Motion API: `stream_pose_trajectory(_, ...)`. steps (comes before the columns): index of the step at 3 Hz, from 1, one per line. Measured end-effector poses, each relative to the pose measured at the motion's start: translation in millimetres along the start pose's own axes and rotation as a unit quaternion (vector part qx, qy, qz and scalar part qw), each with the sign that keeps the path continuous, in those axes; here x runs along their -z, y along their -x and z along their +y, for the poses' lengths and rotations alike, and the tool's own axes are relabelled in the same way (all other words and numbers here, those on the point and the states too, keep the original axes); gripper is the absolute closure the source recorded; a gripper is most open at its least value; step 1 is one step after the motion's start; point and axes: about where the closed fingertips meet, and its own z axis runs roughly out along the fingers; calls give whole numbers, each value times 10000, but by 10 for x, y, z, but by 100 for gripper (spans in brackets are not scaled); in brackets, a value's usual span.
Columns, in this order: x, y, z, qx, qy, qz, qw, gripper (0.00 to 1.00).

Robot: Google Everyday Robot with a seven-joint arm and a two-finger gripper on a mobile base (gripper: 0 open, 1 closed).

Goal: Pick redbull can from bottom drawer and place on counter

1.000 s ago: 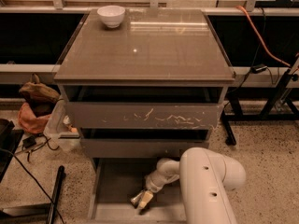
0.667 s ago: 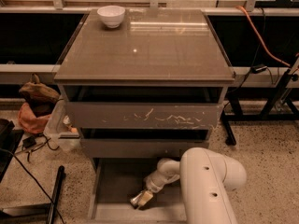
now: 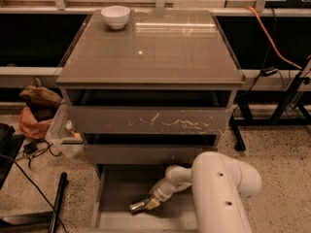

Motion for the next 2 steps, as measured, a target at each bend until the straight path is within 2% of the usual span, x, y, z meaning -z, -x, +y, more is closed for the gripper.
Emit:
stream_pose_trajectory(1,506,98,73,-202,-301,-151,9992,95)
stream_pose_trajectory(2,1263,353,137,-269,-833,-428,9952,100)
